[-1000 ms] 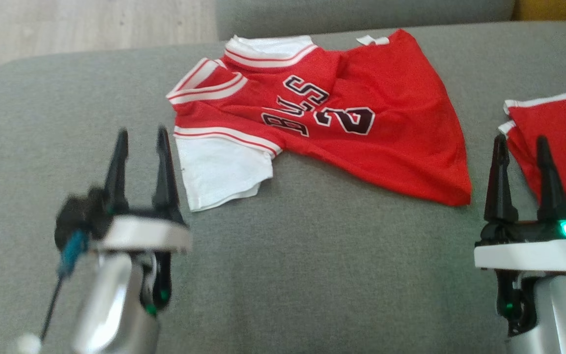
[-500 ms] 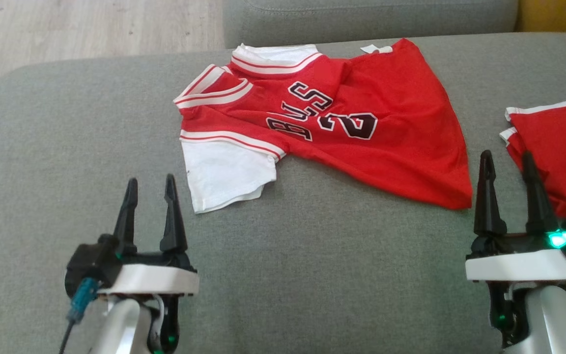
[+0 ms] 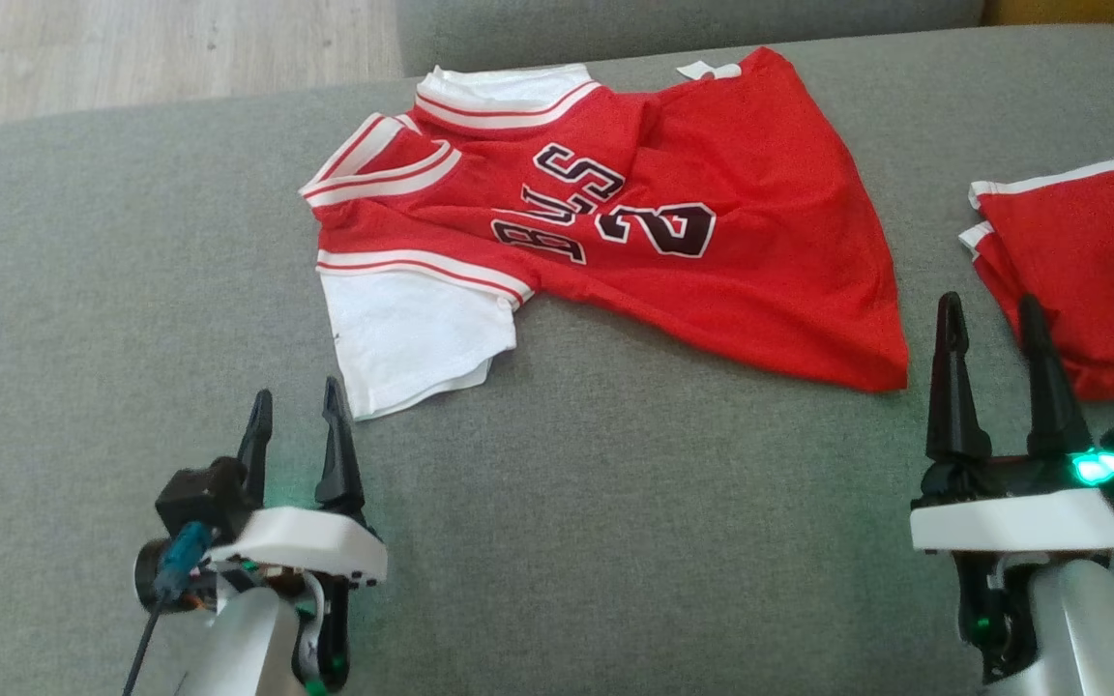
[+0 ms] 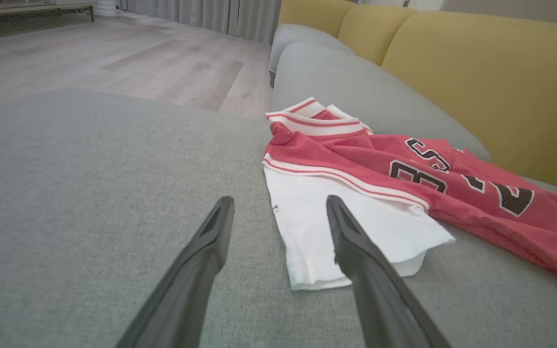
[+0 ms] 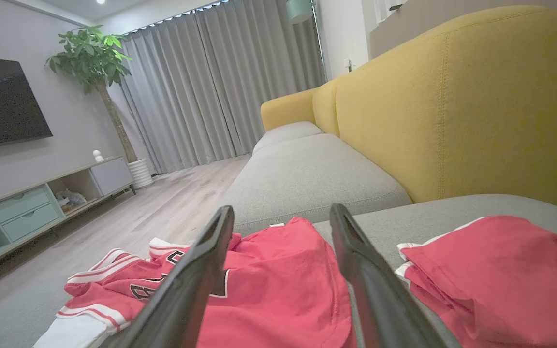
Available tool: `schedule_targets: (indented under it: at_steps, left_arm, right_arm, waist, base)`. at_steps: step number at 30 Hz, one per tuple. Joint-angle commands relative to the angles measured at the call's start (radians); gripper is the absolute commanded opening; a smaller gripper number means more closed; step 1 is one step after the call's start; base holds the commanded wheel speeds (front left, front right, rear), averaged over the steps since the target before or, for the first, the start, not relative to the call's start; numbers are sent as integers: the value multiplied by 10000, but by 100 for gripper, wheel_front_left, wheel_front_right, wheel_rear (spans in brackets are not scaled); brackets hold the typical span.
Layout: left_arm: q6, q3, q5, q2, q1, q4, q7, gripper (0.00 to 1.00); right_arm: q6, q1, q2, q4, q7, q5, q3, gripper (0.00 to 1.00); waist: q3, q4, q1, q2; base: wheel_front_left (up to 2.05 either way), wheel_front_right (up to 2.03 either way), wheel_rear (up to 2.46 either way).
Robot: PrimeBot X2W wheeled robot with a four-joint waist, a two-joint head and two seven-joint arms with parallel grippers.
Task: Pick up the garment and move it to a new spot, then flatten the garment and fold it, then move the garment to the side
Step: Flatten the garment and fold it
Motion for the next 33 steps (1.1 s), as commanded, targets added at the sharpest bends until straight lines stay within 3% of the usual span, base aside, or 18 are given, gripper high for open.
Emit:
schedule_targets:
  at_steps: [1,15,22,25,26,27,28,33]
  left_arm:
    - [21,308,-53,89,-428,-56,55,100]
    - [-276,-18,-101,318,-1426,1189,899,100]
    - [132,-29,-102,430,-1833,1947,1665,100]
    - [90,-115,-135,459,-1914,2193,2001,100]
    - [22,-167,-164,460,-1913,2285,2182,96]
    - [-21,-192,-196,462,-1920,2341,2302,41]
    - [-68,-233,-203,470,-1931,2372,2373,0]
    - [-260,-361,-293,417,-1923,2331,2315,0]
  right_arm:
    - [-7,-319,-51,-375,-61,68,255,100]
    - [-7,-476,-51,-447,-61,125,435,100]
    - [-7,-611,-51,-520,-61,172,420,100]
    - [-7,-647,-51,-549,-61,199,396,100]
    - [-7,-654,-51,-549,-61,205,385,100]
    - [-7,-659,-51,-548,-61,210,370,100]
    - [-7,-665,-51,-542,-61,211,350,100]
    - [-7,-668,-51,-419,-61,178,219,100]
  waist:
    - [72,-44,0,0]
    - [679,-372,0,0]
    - [1028,-636,0,0]
    - [1098,-672,0,0]
    - [1109,-672,0,0]
    - [1119,-666,0,0]
    - [1122,-652,0,0]
    - [912,-472,0,0]
  base:
    - [0,0,0]
    - [0,0,0]
    - [0,0,0]
    - [0,0,0]
    - [0,0,0]
    - [0,0,0]
    - [0,0,0]
    - [0,0,0]
